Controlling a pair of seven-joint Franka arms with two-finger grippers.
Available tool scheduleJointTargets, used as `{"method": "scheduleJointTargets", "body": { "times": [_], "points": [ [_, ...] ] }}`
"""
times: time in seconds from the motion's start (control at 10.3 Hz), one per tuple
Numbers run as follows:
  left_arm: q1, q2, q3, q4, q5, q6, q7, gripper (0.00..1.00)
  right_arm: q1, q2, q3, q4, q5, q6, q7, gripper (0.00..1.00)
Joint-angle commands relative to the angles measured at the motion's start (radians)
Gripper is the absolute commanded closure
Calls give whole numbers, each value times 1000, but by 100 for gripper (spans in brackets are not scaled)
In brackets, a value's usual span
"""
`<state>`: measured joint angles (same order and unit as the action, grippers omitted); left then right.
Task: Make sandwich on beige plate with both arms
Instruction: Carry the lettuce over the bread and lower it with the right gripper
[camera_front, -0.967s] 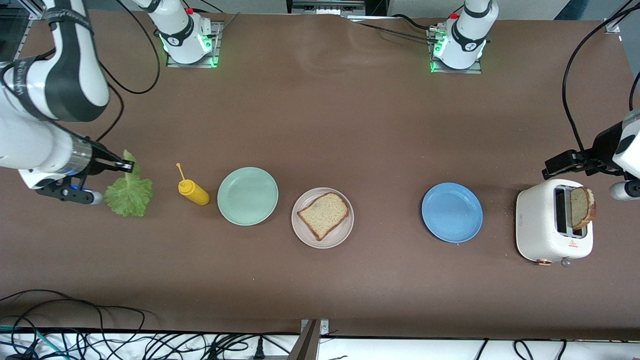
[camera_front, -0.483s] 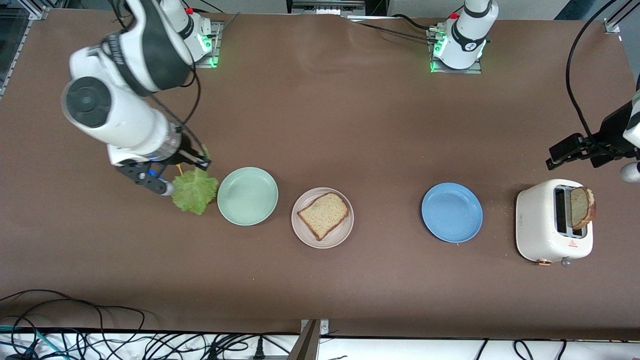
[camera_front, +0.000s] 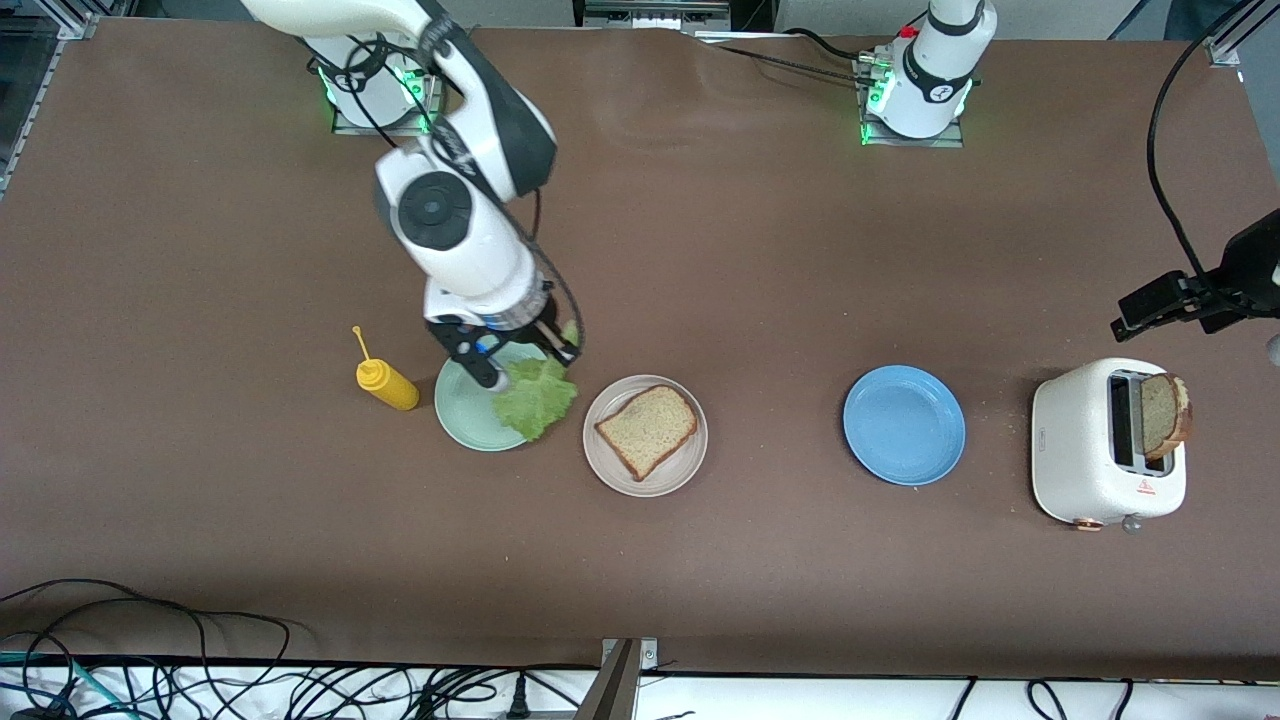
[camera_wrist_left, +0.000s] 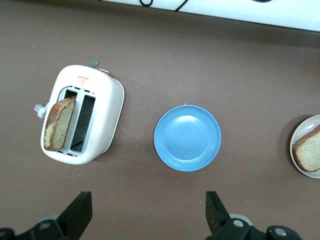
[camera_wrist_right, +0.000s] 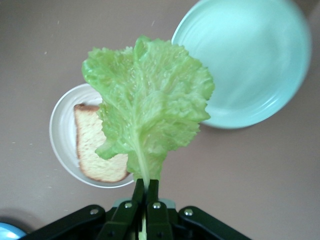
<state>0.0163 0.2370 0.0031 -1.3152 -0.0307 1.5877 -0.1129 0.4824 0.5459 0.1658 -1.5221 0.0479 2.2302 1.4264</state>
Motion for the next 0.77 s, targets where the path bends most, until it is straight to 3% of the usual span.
{"method": "scheduleJointTargets", "body": {
  "times": [0.0, 0.39, 0.68],
  "points": [
    [4, 8, 3, 1, -9, -5, 21, 0, 37, 74, -8, 37, 3, 138, 112, 100],
    [10, 18, 5, 2, -9, 0, 21, 0, 82, 236, -6, 39, 3, 559, 147, 100],
    [10, 19, 5, 1, -8, 0, 21, 0, 97, 302, -8, 37, -2, 687, 135, 100]
  ]
}}
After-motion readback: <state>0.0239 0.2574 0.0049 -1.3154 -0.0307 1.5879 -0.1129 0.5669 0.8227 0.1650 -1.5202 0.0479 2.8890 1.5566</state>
